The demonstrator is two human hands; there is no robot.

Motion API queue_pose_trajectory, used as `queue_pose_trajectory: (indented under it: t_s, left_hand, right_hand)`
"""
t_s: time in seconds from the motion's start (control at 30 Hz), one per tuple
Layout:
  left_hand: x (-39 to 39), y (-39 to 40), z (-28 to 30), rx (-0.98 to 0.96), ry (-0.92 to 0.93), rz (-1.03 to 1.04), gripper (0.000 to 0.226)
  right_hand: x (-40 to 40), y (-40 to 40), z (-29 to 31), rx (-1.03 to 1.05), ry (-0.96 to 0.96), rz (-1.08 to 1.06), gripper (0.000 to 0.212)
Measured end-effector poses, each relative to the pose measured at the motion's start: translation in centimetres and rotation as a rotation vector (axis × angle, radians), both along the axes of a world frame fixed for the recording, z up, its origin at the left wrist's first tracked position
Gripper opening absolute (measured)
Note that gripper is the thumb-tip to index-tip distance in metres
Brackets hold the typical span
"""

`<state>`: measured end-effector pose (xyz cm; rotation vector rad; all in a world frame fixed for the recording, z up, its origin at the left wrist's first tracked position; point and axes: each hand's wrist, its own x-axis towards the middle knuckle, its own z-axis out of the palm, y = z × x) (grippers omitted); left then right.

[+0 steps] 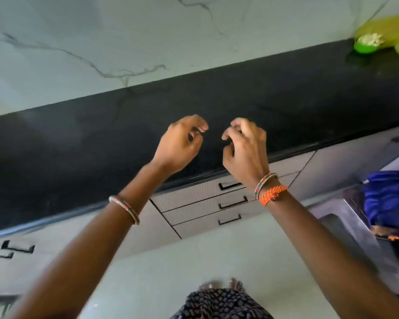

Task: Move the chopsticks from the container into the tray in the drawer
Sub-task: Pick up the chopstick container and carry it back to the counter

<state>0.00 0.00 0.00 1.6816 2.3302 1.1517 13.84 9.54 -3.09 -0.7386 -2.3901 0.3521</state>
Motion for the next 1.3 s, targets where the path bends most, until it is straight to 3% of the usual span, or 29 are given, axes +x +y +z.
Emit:
queue_pose_trajectory:
  t_s: [0.1, 0.17, 0.27, 0.5, 0.8, 1.03, 1.3]
  left_hand:
    - [1.7, 0.8, -2.8, 0.019, -0.263, 0.033, 0.031]
    - [3.1, 1.7, -4.7, 0.009, -0.398, -0.054, 0.029]
    - [5.7, 3.7, -6.0, -0.039, -0.429, -0.271, 0.027]
    - [17.8, 3.7, -10.6, -0.266, -0.508, -0.711, 0.018]
    - [41.5, 1.2, -9.6, -0.402, -0.507, -1.149, 0.019]
    - [62.2, -9.7, -12.2, -0.64, -0.387, -1.516, 0.021]
    - [78.2, -20.2, -10.9, -0.703, -0.224, -1.885, 0.022]
  right_hand:
    - [1.5, -1.1, -1.5, -0.077, -0.032, -0.12, 0.022]
    - [3.0, -2.0, -2.7, -0.121, -0.05, -0.23, 0.024]
    - [5.6, -2.7, -3.4, -0.149, 0.042, -0.415, 0.022]
    - [16.6, -7.5, -6.0, -0.272, 0.035, -0.848, 0.022]
    - [38.2, -18.4, -6.7, -0.252, 0.17, -1.36, 0.028]
    - [55.6, -31.5, -8.8, -0.293, 0.277, -1.744, 0.028]
    - [68.4, -43.6, -9.4, -0.236, 0.478, -2.117, 0.027]
